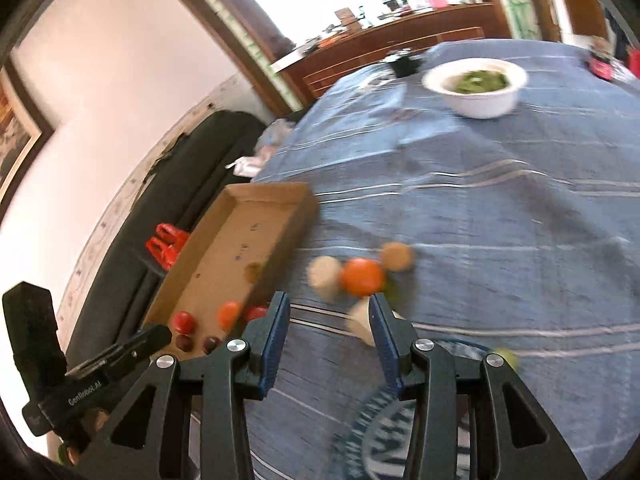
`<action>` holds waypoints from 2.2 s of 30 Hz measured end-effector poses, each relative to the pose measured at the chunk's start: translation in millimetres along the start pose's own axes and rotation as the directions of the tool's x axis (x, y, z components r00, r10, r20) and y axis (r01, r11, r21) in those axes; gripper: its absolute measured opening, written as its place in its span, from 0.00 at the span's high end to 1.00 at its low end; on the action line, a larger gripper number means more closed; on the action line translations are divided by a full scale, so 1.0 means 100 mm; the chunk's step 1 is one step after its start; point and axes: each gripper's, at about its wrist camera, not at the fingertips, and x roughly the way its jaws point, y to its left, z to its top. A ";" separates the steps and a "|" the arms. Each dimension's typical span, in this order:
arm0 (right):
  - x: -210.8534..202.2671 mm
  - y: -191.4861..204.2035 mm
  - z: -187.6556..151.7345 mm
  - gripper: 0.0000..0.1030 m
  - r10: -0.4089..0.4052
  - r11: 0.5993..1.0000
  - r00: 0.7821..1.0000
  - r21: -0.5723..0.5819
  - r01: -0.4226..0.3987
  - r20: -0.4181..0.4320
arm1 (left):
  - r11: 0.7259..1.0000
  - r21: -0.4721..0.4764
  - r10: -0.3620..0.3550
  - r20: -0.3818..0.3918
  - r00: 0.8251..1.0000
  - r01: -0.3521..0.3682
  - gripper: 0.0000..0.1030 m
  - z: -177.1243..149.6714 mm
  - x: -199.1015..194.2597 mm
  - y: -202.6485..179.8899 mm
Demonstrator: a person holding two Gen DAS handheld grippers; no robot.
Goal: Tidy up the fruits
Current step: 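Move right tool to the white cube and close on it while left tool moves to the white round cake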
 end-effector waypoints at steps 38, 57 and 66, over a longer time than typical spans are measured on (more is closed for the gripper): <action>-0.53 -0.75 -0.36 0.58 -0.107 0.993 0.994 0.061 0.106 0.007 | 0.995 -0.020 0.099 -0.145 0.984 -0.103 0.75 -0.07 0.94 -0.34; 0.15 -0.32 -0.12 0.58 -0.096 0.984 0.992 -0.158 0.081 -0.087 | 0.998 0.029 -0.043 -0.133 0.990 0.047 0.63 0.02 0.92 -0.43; 0.66 0.01 -0.02 0.55 -0.139 0.948 0.978 -0.305 0.086 -0.156 | 0.999 -0.040 -0.017 -0.108 0.994 0.012 0.64 -0.12 0.88 -0.30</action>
